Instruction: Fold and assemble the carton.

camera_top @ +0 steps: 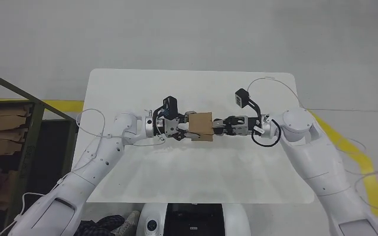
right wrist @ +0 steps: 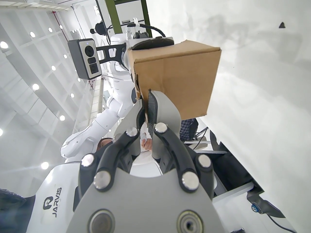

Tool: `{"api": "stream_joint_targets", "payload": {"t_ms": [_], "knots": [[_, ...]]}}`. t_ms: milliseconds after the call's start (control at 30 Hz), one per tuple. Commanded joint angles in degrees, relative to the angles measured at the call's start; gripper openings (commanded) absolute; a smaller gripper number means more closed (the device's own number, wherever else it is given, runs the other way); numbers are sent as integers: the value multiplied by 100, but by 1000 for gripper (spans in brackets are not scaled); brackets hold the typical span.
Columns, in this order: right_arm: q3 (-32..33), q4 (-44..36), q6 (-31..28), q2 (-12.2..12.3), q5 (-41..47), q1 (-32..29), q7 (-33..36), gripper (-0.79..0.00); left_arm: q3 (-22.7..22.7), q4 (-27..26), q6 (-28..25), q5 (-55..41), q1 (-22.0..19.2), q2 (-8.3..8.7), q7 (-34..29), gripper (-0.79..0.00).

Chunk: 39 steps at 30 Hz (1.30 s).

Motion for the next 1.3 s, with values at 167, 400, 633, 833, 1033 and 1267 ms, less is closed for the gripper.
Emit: {"api": "stream_joint_targets", "payload": {"t_ms": [167,400,633,833,1033,1267], "knots": [[127,14,-75,30,72,-63,1,-499,-34,71,0,-117,4,7,-18,-397],[328,-167,-125,94,102,-268,22,-702,-40,76,0,-168,7,17,-58,-394],[394,-277,-150,125,95,-375,25,-785,-47,85,0,-199,8,19,-89,-394],[412,-343,-173,144,91,-442,50,-785,-53,77,0,-211,11,16,-129,-388],[291,-296,-165,124,98,-353,82,-785,-43,61,0,-234,8,6,-147,-385],[90,-241,-124,85,62,-209,97,-785,-55,68,0,-247,16,1,-161,-394]]}}
